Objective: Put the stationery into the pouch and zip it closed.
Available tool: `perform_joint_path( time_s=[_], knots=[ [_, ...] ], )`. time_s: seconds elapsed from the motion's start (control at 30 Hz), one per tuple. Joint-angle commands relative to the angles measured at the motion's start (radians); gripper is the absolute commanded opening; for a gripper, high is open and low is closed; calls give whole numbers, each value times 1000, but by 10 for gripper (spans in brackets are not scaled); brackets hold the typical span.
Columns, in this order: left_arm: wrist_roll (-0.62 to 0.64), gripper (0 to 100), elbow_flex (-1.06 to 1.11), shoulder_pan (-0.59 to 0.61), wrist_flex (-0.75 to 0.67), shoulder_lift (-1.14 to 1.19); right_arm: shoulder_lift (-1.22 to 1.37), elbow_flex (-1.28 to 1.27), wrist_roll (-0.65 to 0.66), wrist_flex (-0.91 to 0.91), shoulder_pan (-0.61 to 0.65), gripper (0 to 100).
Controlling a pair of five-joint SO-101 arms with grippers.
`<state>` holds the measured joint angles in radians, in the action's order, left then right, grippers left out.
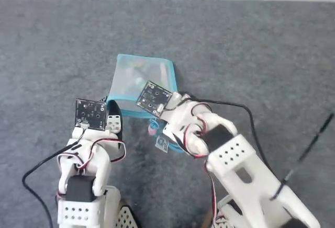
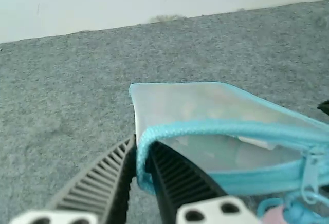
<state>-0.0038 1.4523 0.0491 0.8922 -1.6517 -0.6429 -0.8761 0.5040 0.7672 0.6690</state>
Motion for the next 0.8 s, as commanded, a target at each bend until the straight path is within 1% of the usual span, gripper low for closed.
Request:
perform_joint_path(
  time_s=[0.0, 0.2, 0.37, 0.5, 0.6, 0.67, 0.77],
  knots=[
    [2, 12, -47, 2, -48, 18, 35, 86, 20, -30, 7, 175],
    [2, 12, -47, 2, -48, 18, 54, 109, 14, -47, 1, 5],
    [2, 12, -45, 2, -48, 18, 53, 112, 9, -45, 1, 8],
    [2, 12, -45, 2, -48, 15, 59, 114, -74, -45, -24, 8],
    [2, 18, -45, 2, -48, 14, 64, 123, -84, -44, -58, 8],
    [2, 58, -48, 2, -48, 14, 64, 123, -84, -44, -74, 8],
    [2, 162, -50, 2, -43, 12, 64, 123, -84, -44, -82, 8]
  ],
)
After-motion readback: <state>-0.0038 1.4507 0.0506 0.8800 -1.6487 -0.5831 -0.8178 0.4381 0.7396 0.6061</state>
